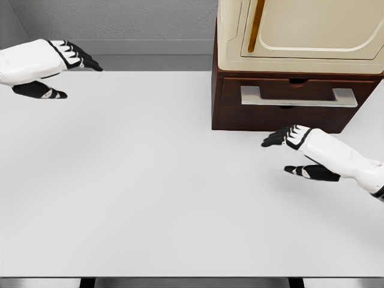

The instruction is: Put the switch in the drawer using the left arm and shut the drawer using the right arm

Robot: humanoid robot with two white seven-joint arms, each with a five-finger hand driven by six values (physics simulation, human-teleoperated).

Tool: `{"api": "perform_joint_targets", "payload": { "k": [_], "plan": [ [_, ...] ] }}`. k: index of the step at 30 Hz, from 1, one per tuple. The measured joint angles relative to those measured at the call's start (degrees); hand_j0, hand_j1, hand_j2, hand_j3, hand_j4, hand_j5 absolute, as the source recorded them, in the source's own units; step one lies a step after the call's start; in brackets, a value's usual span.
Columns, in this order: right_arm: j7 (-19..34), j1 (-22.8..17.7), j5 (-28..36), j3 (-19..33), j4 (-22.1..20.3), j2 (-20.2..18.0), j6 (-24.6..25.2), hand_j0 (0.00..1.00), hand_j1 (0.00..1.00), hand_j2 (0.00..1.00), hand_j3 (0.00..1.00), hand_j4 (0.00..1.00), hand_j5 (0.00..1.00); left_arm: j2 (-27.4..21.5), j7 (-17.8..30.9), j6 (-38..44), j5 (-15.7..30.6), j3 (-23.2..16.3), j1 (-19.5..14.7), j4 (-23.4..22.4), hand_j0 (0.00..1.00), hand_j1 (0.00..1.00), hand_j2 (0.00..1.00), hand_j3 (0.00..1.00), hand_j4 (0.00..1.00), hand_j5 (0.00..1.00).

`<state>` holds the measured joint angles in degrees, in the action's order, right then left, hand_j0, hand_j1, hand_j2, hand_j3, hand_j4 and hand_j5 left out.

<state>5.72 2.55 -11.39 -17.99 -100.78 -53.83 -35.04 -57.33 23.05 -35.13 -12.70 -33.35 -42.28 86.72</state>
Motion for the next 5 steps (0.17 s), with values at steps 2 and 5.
{"api": "perform_joint_targets", "payload": {
  "k": [2,5],
  "plan": [
    [0.25,-0.18,-0.22,0.57,0.03,-0.34,0.00,0.99,0.99,0.99,0.99,0.99,0.99,-0.03,0.00,0.00,-0.10,0.21,0.27,0.03,1.00,1.00,1.00,1.00,1.00,1.00],
    [0.44,-0.79,-1.10,0.95,0.13,-0.60,0.00,1.00,1.00,1.00,1.00,1.00,1.00,-0.12,0.00,0.00,-0.16,0.36,0.53,-0.08,1.00,1.00,1.00,1.00,1.00,1.00]
  ]
}}
